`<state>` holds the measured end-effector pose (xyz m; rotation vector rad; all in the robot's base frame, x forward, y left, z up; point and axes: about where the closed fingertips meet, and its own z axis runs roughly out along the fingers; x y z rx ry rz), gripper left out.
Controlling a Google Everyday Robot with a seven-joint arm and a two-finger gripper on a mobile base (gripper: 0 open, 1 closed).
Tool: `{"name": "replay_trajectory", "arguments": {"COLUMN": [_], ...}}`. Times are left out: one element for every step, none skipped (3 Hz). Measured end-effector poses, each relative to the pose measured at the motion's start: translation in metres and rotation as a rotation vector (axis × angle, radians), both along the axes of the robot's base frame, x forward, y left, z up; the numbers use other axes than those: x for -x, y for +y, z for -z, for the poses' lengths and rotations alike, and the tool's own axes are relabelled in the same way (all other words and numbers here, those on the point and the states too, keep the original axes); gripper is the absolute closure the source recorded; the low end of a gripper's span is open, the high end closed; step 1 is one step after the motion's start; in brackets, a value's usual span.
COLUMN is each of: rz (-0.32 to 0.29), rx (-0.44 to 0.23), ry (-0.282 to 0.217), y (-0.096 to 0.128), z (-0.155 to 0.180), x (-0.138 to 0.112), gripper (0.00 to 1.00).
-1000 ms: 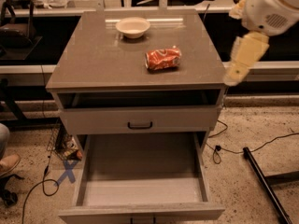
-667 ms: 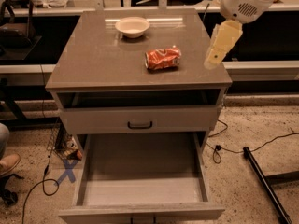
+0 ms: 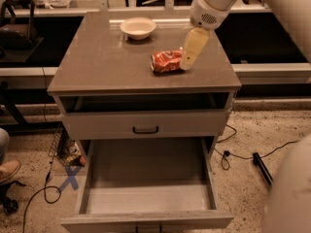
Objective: Place coke can into middle drawer
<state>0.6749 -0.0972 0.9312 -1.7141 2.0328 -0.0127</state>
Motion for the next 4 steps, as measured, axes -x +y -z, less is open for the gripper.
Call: {"name": "replay_trajectory", "arguments": {"rz": [-0.006, -0.010, -0.013, -0.021], "rx": [-0.012, -0.023, -0.001, 0.001], "ry": [0.037, 0.073, 0.107, 0.126], "y": [0.013, 0.025, 0.033, 0.039], "z": [0.021, 0.041, 0.064, 0.075], "x": [-0.019, -0.034, -0.046, -0.052], "gripper": [0.00, 0.00, 0.00, 0.00]}}
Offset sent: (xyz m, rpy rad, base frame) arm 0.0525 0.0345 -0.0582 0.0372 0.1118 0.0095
